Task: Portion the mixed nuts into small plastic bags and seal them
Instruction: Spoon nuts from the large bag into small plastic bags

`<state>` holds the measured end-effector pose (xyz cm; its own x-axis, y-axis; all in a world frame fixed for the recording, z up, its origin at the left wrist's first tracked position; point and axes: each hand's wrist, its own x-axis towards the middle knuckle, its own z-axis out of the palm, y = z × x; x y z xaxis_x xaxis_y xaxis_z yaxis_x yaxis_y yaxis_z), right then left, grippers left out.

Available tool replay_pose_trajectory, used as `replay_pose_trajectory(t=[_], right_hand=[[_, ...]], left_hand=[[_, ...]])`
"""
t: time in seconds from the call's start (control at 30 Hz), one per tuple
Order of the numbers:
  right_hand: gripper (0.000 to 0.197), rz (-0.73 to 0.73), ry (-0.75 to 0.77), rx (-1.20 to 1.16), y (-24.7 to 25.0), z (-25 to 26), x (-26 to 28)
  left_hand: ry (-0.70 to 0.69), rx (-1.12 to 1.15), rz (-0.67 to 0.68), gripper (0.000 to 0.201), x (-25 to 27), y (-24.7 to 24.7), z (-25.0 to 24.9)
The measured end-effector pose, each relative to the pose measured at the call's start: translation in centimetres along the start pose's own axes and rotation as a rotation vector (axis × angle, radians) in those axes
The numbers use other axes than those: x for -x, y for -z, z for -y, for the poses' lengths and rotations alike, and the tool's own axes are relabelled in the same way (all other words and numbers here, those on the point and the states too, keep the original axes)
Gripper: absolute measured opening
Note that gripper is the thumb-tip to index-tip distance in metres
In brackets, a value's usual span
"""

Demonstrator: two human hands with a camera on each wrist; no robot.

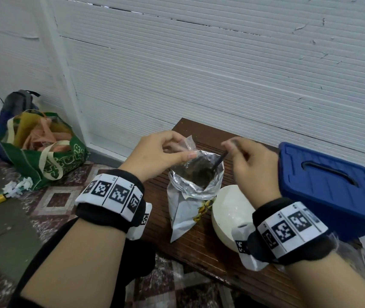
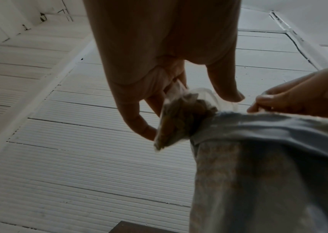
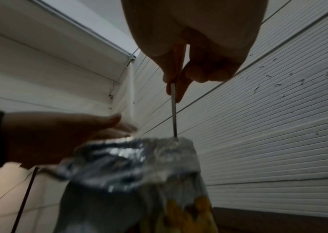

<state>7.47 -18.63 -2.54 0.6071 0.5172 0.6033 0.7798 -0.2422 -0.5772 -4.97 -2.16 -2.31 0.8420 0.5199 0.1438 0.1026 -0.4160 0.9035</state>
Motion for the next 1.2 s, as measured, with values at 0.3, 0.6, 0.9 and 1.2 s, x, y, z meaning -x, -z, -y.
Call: replay_pose_trajectory(t=[0.3,0.6,0.9,1.2], right_hand=[[0.019,0.252,0.048,0.099,-2.4,-1.3,2.3],[0.019,0.181,-0.199,-0.042,-2.0,-1.1,1.8],[0.022,0.072,-0.367,-0.136,-1.7,-0.9,1.6],[0.029,-0.065,-0.512,-0.15,-1.1,-0.9,1.0]], left_hand=[[-0.005,-0.016,0.025,0.027,0.0,-0.2,0.1],[-0.006,-0.019,0.03,0.03,-0.1,-0.2,0.0],[-0.003,-0.018,0.03,0.032,0.0,-0.4,0.0],[-0.016,-0.03,0.023,0.029,0.0,-0.4,0.0]])
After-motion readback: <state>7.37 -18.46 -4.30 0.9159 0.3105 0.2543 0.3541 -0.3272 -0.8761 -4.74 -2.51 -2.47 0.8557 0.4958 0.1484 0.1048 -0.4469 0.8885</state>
